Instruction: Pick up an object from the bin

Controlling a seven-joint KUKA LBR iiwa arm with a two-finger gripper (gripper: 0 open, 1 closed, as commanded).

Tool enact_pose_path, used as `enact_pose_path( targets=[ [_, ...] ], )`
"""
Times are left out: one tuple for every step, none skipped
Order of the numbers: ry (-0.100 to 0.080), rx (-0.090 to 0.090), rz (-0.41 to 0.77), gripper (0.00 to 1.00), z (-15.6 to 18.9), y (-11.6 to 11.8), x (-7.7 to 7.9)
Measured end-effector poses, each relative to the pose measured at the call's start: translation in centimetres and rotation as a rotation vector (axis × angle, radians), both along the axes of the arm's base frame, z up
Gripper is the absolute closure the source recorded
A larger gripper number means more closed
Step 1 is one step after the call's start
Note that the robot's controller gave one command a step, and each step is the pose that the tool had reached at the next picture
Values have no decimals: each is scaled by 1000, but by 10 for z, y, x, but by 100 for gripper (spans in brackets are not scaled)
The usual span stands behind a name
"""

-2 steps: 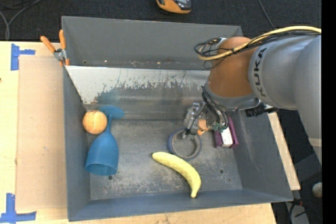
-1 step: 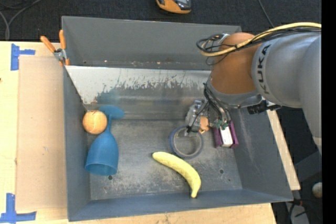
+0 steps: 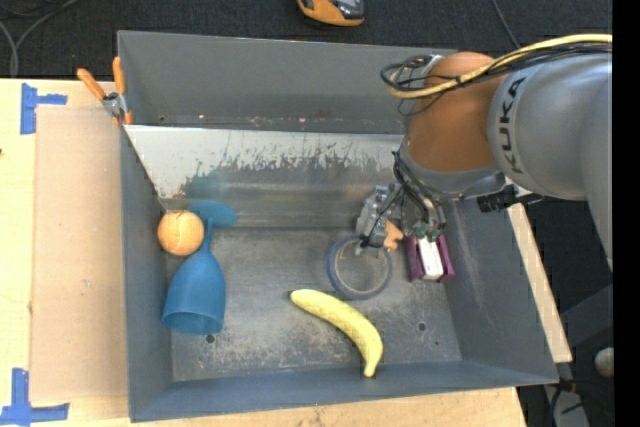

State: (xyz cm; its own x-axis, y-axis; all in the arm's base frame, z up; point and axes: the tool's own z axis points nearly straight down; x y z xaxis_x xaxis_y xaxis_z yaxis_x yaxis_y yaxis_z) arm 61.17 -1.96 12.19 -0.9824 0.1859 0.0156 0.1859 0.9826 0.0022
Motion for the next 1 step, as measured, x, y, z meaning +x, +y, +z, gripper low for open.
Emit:
enact_pose_path(
  targets=[
    [-4,0,0,100,21,0,1]
  ],
)
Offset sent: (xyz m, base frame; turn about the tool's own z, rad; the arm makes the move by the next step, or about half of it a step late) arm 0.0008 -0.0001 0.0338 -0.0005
